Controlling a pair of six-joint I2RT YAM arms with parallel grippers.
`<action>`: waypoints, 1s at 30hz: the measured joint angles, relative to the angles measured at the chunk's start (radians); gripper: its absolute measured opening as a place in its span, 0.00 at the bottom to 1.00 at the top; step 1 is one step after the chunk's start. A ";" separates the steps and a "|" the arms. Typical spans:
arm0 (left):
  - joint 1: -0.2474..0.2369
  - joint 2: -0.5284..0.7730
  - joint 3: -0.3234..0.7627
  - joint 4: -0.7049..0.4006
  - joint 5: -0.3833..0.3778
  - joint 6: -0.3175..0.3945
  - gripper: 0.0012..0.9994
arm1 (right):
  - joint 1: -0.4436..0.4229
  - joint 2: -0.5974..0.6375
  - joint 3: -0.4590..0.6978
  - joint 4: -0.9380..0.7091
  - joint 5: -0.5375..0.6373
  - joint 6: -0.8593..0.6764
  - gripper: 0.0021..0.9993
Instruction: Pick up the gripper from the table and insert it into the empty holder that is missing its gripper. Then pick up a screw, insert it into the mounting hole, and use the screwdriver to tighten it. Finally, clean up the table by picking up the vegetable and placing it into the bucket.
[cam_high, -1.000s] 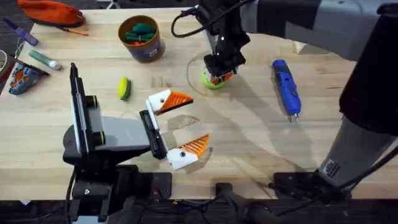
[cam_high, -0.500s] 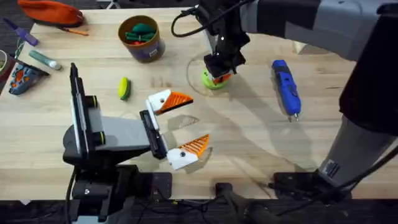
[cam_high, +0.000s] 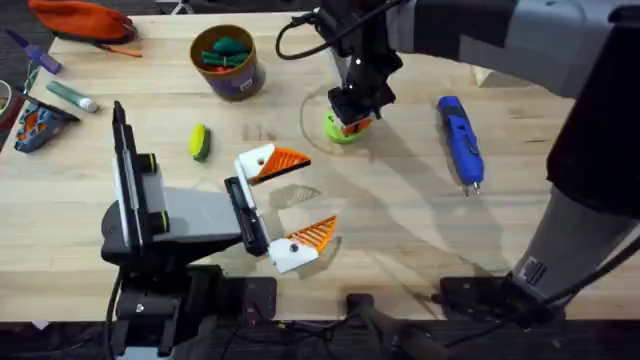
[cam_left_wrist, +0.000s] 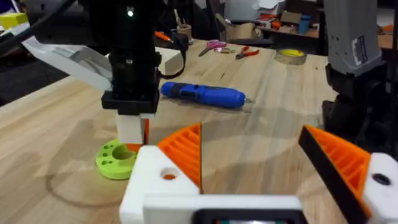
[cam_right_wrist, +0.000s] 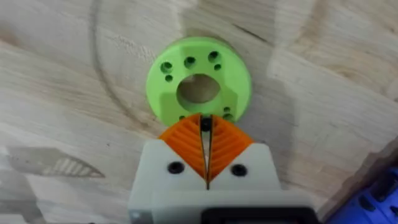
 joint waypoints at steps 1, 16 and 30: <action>0.000 0.000 0.000 0.000 0.000 0.000 0.99 | 0.000 0.000 0.000 -0.002 0.000 0.000 0.00; 0.000 0.000 0.000 0.000 0.000 0.000 0.99 | 0.000 0.000 0.064 -0.042 0.020 0.000 0.00; 0.000 0.000 0.000 0.000 0.000 0.000 0.99 | 0.000 -0.122 0.117 -0.114 0.034 0.000 0.00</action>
